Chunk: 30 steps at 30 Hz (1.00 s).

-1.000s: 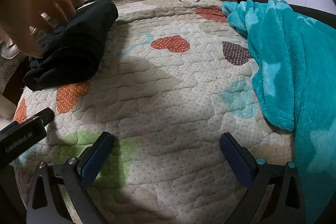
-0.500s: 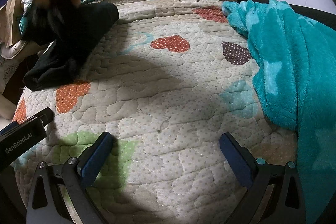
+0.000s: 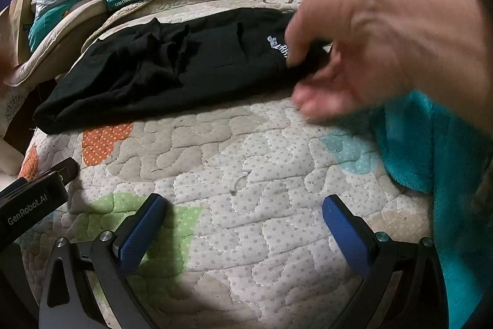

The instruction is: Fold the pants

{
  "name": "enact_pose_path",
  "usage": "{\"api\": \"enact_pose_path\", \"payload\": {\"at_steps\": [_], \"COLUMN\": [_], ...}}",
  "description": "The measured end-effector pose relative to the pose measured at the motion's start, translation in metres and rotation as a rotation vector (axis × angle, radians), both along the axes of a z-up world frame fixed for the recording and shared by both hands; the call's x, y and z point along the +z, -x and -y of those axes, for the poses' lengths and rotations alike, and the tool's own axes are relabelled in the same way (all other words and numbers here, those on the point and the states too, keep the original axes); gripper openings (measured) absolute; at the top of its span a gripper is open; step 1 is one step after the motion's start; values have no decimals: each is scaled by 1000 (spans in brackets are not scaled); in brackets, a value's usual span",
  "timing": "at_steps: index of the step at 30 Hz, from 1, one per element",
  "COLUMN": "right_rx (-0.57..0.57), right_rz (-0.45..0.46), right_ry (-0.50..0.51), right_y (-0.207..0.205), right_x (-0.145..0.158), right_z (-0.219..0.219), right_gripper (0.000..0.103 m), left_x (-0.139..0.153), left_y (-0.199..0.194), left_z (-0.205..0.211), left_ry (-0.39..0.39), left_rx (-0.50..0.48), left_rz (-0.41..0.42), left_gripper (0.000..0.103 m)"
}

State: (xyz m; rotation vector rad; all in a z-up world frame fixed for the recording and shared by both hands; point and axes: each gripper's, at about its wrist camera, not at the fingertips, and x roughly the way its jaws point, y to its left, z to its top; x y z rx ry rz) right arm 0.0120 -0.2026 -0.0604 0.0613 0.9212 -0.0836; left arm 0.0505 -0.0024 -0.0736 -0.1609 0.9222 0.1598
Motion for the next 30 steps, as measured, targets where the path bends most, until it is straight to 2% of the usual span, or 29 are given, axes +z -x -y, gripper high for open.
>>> {"api": "enact_pose_path", "payload": {"at_steps": [30], "right_rx": [-1], "right_rz": [-4], "right_ry": [8], "right_y": [1], "right_x": [0], "right_z": [-1], "right_gripper": [103], "left_x": [2], "left_y": [3], "left_z": [-4], "left_ry": [0], "left_rx": [-2], "left_rz": [-6], "left_gripper": [103]}}
